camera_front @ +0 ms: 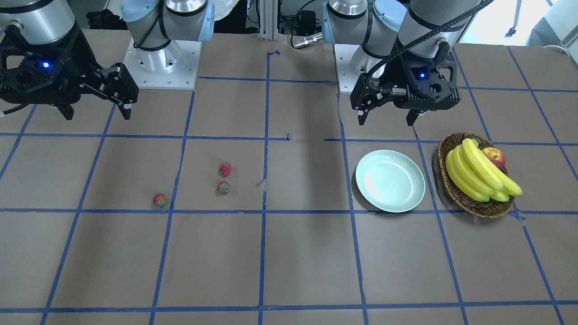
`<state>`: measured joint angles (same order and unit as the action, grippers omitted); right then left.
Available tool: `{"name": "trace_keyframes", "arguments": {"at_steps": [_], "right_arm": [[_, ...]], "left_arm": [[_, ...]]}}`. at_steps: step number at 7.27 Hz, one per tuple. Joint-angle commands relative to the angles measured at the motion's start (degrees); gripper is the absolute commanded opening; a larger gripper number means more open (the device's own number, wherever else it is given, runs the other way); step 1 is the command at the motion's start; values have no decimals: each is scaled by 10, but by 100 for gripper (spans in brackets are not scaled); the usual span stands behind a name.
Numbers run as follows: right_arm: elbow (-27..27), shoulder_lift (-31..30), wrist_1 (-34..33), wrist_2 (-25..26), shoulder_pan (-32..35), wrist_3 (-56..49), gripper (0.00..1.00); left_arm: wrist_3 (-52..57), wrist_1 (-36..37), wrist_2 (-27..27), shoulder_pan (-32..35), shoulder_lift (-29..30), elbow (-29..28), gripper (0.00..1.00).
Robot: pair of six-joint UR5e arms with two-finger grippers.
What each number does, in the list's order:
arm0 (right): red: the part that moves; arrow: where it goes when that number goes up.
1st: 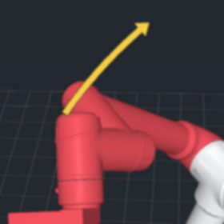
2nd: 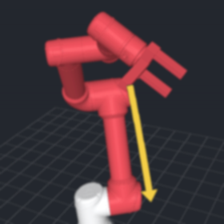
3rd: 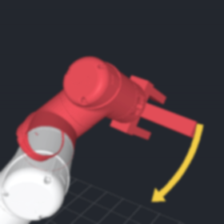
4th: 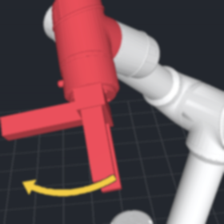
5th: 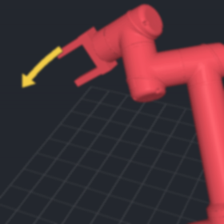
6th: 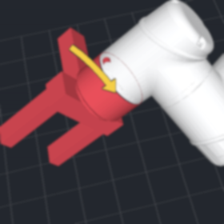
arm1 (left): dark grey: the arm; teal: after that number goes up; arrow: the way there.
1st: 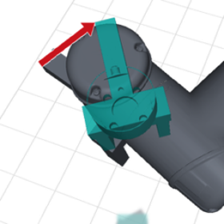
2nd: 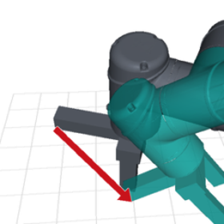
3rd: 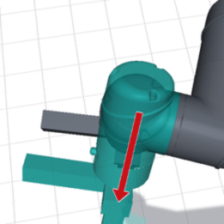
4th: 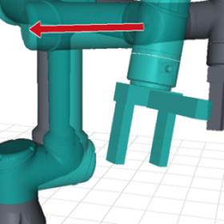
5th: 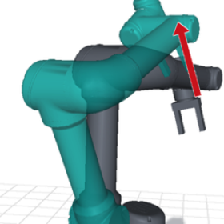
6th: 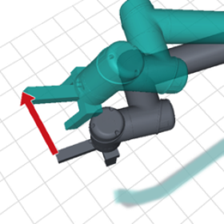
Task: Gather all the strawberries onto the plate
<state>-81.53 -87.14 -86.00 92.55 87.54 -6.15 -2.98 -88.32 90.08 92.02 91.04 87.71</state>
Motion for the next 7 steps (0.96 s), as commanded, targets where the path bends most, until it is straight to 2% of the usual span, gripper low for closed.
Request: {"name": "trace_keyframes", "arguments": {"at_steps": [1,7], "right_arm": [[0,0,0,0,0,0,100],[-1,0,0,0,0,0,100]], "left_arm": [[0,1,0,0,1,2,100],[2,2,-4,-1,-1,-3,100]]}}
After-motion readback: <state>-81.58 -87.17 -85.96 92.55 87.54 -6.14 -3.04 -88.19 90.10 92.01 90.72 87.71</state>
